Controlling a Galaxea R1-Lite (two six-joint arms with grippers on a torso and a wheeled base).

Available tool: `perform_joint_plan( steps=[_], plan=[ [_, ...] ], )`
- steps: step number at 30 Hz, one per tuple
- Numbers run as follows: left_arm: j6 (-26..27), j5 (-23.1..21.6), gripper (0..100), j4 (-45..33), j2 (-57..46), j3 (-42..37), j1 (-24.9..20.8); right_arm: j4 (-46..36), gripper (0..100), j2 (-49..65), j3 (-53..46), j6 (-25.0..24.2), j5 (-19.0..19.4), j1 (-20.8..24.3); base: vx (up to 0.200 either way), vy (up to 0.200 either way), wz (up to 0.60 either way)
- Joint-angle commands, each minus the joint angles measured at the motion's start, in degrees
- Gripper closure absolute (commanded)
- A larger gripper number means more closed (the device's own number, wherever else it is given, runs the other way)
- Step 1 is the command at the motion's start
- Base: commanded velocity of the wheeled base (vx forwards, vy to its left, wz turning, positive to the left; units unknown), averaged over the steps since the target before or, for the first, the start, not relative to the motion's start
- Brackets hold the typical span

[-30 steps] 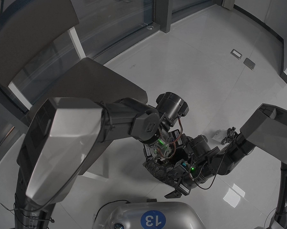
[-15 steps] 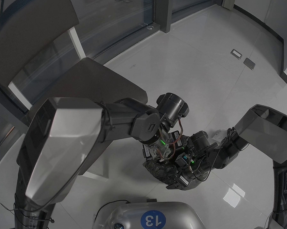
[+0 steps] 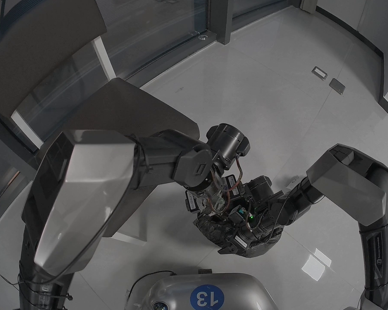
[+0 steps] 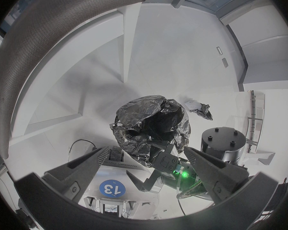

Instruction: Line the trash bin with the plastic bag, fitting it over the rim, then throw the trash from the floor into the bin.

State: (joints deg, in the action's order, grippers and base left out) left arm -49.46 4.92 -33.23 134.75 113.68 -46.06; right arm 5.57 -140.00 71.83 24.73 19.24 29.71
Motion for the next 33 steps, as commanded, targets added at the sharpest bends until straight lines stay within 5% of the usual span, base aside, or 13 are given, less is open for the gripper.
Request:
perform_joint_plan(
  steps=[1,7,14,17,25,33],
  plan=[
    [0.1,-0.6,0,1.5,-0.4,0.3,-1.0,-4.1,0,-0.7,3.4,-0.3,0.5,2.5,0.000,0.000,0.00],
    [-0.1,-0.6,0,1.4,-0.5,0.6,-1.0,-9.2,0,-0.4,6.9,-3.4,6.7,5.5,0.000,0.000,0.00],
    [-0.2,-0.5,0,1.3,-0.8,0.6,-0.9,-9.0,0,0.3,8.0,-8.2,7.7,7.7,0.000,0.000,0.00],
    [-0.3,-0.5,0,1.2,-1.0,0.5,-1.0,-9.5,0,3.9,6.8,-9.2,11.3,8.6,0.000,0.000,0.00],
    [-0.3,-0.2,0,1.0,-1.0,0.3,-1.1,-8.5,0,6.1,3.5,-10.1,8.7,6.4,0.000,0.000,0.00],
    [0.3,0.9,0,0.7,-4.3,-1.2,1.4,-7.2,0,18.7,-13.8,-2.8,6.3,-1.5,0.000,0.000,0.00]
  ],
)
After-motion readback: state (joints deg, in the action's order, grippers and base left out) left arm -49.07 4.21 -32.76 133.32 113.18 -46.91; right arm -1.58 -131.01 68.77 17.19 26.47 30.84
